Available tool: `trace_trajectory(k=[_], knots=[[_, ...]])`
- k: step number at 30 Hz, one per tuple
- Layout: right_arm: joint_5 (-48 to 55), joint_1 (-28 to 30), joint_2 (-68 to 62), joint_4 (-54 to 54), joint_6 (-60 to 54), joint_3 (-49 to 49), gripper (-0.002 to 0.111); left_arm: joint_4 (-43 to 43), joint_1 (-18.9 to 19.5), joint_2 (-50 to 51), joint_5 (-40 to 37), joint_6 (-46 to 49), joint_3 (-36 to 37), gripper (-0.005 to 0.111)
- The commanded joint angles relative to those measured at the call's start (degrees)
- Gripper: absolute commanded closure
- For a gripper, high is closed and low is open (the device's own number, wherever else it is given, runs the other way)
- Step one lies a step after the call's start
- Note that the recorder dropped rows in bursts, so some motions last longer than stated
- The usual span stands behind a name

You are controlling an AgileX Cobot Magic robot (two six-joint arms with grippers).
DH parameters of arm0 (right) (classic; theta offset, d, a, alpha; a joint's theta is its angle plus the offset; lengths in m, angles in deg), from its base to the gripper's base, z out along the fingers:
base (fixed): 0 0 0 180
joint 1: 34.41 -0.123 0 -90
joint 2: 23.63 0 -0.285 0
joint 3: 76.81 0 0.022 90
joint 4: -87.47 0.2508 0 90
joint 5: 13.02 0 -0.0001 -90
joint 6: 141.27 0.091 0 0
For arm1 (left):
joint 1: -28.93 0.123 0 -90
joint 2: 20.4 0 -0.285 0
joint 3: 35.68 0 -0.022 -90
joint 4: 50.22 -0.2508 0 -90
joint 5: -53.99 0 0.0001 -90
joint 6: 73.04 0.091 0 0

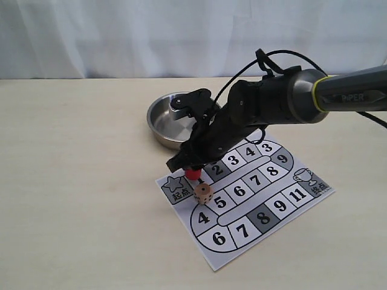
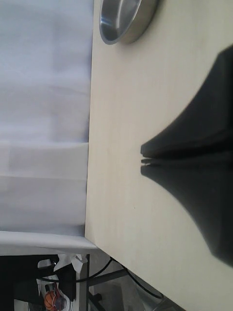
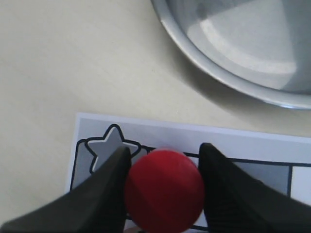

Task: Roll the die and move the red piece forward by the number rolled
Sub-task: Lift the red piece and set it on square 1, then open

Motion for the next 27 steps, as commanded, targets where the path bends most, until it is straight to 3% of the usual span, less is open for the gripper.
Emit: trace_trajectory(k=[1, 6, 16, 27], knots=[[1.0, 0.3, 0.7, -0.6, 0.3, 0.3, 0.104, 0.0, 0.0, -0.1, 0.5, -0.3, 0.1, 0.107], [1.4, 0.3, 0.7, -0.6, 0.3, -1.1, 0.103, 0.0, 0.0, -0.1, 0.3, -0.3, 0.1, 0.107], [1.3, 0.3, 0.7, 0.0, 0.3, -1.4, 0.070, 0.0, 0.0, -0.1, 0.4, -0.3, 0.1, 0.107], [-0.5, 0.3, 0.7, -0.5, 0.3, -1.4, 0.070, 0.0, 0.0, -0.1, 0.4, -0.3, 0.1, 0.107]])
